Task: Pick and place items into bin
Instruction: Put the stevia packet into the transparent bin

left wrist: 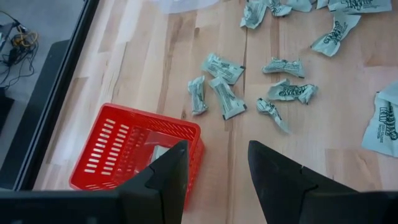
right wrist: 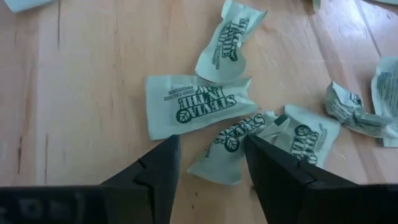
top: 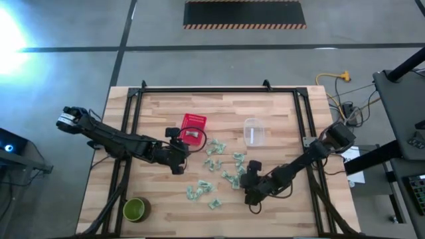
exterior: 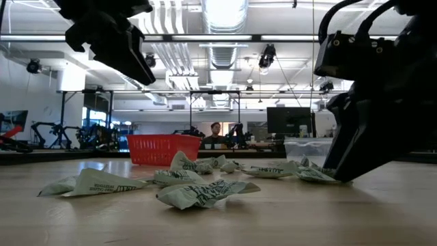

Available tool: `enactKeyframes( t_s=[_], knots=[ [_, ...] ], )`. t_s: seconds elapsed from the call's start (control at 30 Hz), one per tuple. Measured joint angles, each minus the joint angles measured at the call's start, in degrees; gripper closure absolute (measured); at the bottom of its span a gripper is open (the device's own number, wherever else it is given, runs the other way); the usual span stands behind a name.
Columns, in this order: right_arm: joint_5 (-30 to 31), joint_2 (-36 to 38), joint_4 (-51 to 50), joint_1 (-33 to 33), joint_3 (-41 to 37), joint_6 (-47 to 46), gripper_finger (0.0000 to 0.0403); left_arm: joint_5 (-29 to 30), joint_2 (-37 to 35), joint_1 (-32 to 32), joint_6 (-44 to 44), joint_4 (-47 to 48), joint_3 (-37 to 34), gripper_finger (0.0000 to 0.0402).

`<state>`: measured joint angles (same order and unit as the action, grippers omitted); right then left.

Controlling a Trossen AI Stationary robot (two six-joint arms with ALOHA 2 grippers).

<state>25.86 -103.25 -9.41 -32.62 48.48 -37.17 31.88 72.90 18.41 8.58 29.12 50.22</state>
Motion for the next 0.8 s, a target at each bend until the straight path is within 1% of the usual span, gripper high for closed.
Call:
enactKeyframes(
  t_s=[0.1, 0.2, 0.47, 0.53, 0.7, 0.8],
  knots=[
    [0.11, -0.47, 0.11, -0.02, 0.25, -0.04, 0.0242, 0.01, 0.0, -0.01, 0.0, 0.02, 0.0, 0.0252],
    [0.01, -0.3, -0.03, -0.04, 0.25, -0.02, 0.0265, 0.0, 0.0, 0.01, 0.0, 0.02, 0.0, 0.0252],
    [-0.32, -0.21, -0.34, -0.04, 0.21, 0.26, 0.0366, 0.0, 0.02, -0.01, 0.0, 0.02, 0.0, 0.0252],
    [-0.25, -0.02, -0.54, -0.04, 0.17, 0.31, 0.0386, 0.01, 0.01, 0.0, 0.0, 0.02, 0.0, 0.0252],
    [-0.36, 1.11, -1.4, 0.0, -0.05, 0.31, 0.0391, 0.02, 0.02, 0.0, 0.0, -0.07, 0.0, 0.0252],
    [-0.41, 3.15, -1.76, -0.11, -0.09, 0.37, 0.0391, 0.01, 0.02, 0.0, 0.01, -0.15, 0.0, 0.0252]
  ],
)
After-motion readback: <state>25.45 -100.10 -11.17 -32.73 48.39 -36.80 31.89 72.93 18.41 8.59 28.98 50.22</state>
